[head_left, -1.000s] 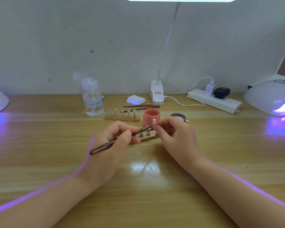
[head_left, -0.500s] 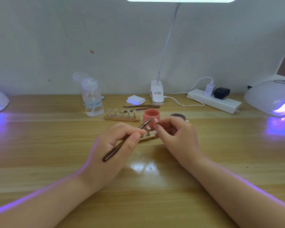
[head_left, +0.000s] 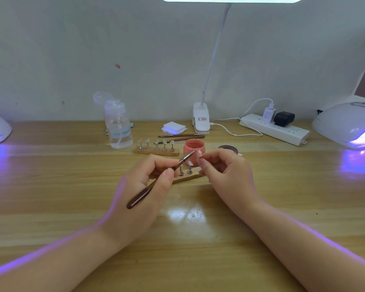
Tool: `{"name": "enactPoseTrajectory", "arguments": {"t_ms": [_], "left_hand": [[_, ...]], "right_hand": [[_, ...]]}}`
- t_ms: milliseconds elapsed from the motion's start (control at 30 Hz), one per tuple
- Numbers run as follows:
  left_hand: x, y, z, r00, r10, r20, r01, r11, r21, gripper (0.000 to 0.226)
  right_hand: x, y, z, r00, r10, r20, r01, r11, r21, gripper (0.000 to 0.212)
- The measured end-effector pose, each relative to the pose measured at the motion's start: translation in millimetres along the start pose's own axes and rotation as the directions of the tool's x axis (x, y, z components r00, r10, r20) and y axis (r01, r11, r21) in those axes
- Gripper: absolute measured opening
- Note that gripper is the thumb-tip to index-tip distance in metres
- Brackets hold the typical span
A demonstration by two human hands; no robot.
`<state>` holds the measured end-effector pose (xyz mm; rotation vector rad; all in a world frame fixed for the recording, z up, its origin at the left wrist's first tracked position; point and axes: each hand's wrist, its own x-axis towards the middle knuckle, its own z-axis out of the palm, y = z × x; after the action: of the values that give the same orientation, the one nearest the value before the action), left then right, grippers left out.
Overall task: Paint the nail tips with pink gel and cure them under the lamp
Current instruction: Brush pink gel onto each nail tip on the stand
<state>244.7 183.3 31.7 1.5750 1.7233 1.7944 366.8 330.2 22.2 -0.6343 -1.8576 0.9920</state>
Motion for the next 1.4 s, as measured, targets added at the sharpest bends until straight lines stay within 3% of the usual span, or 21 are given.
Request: {"name": "enactPoseTrajectory", "arguments": {"t_ms": [333,833,1033,1100,1233,1400], "left_hand": [[2.7,-0.2,-0.9,0.999,-0.039,-0.026,0.036,0.993,-0.115,0.017],[1.5,1.7,-3.1,0.999,-0.034,0.041,0.035,0.999,-0.008,0.017],[11.0,9.9,-1.1,0.997,-0.037,-0.074,0.033,0.998,-0.057,0.017],[20.9,13.7,-1.1,0.991,-0.059,-0.124,0.057,0.998,-0.019,0.024],[50.5,22.2,-2.6,0.976,-0.040,-0.213,0.068,0.990,0.126,0.013],[105.8,29.2,3.9,0.995,-0.075,-0.060,0.094,0.893,0.440,0.019]], "right_hand": [[-0.6,1.2,0.4,1.000,0.004,0.010,-0.004,1.000,0.023,0.007],[0.5,-0.8,0.8,1.000,-0.026,0.007,0.026,1.000,-0.018,0.012],[1.9,2.3,1.6,1.000,-0.018,0.003,0.018,0.999,-0.029,0.007],[2.8,3.9,1.9,1.000,-0.021,-0.001,0.021,0.999,-0.042,0.005],[3.1,4.6,1.7,1.000,-0.022,0.005,0.022,0.998,-0.057,0.005],[2.7,3.2,1.8,1.000,-0.028,0.010,0.029,0.999,-0.046,0.006]]}}
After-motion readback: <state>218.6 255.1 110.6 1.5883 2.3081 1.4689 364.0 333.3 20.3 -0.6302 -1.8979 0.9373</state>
